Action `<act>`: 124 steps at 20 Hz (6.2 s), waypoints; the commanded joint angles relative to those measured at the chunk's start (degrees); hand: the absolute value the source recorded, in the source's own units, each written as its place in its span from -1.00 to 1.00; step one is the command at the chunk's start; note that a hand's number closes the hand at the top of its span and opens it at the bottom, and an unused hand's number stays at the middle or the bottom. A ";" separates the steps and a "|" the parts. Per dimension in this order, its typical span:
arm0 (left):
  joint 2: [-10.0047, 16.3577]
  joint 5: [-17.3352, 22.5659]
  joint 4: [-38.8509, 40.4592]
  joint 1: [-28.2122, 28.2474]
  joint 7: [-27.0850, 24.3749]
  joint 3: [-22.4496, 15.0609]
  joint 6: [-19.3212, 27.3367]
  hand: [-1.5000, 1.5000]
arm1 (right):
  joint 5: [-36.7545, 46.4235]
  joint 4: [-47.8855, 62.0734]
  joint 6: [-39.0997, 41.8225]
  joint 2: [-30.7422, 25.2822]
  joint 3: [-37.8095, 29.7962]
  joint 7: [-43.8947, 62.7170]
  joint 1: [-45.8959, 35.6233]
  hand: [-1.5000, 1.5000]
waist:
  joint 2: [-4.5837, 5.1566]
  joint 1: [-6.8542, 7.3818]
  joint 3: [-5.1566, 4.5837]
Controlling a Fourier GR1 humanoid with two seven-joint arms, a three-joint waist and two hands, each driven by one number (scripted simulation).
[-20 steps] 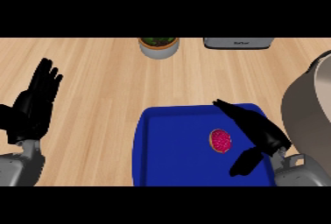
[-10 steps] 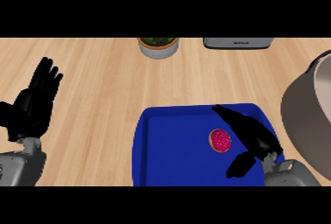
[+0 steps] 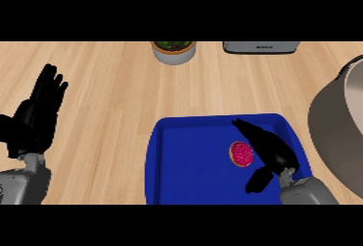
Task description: Pick the cupcake from the tray and place it in the pot
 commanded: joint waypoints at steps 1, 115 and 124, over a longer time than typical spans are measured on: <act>-1.27 -2.27 4.14 -3.53 -0.61 0.16 -0.11 0.00 | 1.02 7.32 1.05 1.14 -3.73 -3.15 -4.66 -1.00 | 0.07 0.01 0.01; -4.01 -2.95 -1.68 0.56 2.14 4.16 -5.73 0.00 | -38.50 55.47 12.46 -35.37 -71.05 -53.36 -0.19 -1.00 | 0.29 0.74 0.28; -4.71 -4.41 3.92 -4.75 0.39 4.63 -4.23 0.00 | -35.37 67.32 16.35 -41.76 -68.36 -63.35 0.94 -1.00 | 0.48 0.13 0.38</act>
